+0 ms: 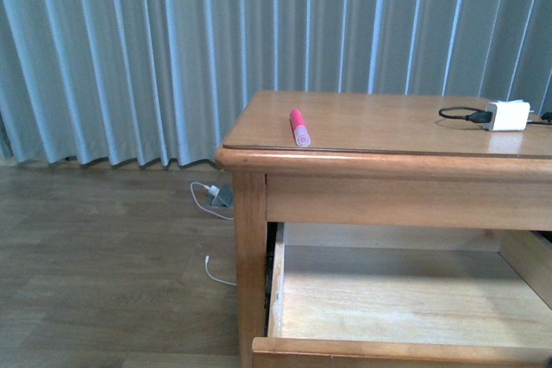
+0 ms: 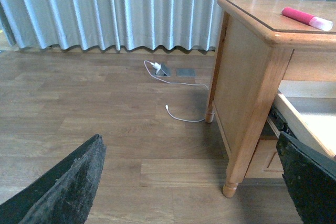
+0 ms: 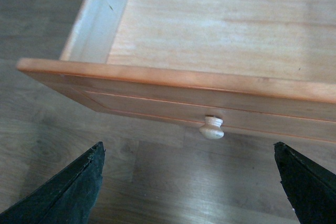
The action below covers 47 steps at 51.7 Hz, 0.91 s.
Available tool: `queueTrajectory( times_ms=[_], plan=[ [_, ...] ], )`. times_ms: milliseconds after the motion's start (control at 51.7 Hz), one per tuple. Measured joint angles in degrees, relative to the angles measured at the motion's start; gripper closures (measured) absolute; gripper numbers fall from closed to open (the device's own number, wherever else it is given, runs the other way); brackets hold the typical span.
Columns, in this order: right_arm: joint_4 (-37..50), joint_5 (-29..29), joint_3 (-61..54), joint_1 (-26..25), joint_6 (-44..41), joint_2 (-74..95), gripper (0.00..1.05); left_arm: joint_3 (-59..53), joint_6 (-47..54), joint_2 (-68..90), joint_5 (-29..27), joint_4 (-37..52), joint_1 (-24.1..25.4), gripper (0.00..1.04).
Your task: Place pink marker in drawer with both arms
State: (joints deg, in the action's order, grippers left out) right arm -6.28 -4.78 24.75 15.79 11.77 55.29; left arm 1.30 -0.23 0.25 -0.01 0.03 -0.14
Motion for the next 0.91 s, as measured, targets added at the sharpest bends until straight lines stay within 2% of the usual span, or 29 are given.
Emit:
queueTrajectory(
  times_ms=[193, 310, 387, 522, 561, 600, 677, 851, 909],
  plan=[
    [-4.61, -1.73, -0.74, -4.04, -2.54, -17.62, 0.08, 0.00, 0.00, 0.00, 0.00, 0.00, 0.00, 0.06],
    [-2.14, -7.17, -3.19, -11.34, -3.17, -27.04, 0.08, 0.00, 0.00, 0.00, 0.00, 0.00, 0.00, 0.06],
    [-0.66, -6.91, -3.89, -15.04, -3.63, -29.42, 0.08, 0.00, -0.02, 0.00, 0.00, 0.00, 0.00, 0.06],
    [-0.57, -6.95, -4.15, -15.80, -3.87, -29.53, 0.08, 0.00, 0.00, 0.00, 0.00, 0.00, 0.00, 0.06],
    [3.96, -2.89, -6.14, -15.74, -5.70, -30.49, 0.14, 0.00, -0.02, 0.00, 0.00, 0.00, 0.00, 0.06],
    [11.34, 3.02, -9.75, -15.74, -8.11, -32.46, 0.24, 0.00, -0.02, 0.00, 0.00, 0.00, 0.00, 0.06],
    [14.53, 5.05, -12.07, -15.89, -9.70, -34.36, 0.36, 0.00, 0.00, 0.00, 0.00, 0.00, 0.00, 0.06],
    [15.15, 4.76, -16.31, -15.82, -11.26, -37.35, 0.69, 0.00, -0.02, -0.02, 0.00, 0.00, 0.00, 0.06],
    [15.15, 4.87, -16.96, -15.82, -11.45, -37.90, 0.58, 0.00, 0.00, 0.00, 0.02, 0.00, 0.00, 0.06]
  ],
)
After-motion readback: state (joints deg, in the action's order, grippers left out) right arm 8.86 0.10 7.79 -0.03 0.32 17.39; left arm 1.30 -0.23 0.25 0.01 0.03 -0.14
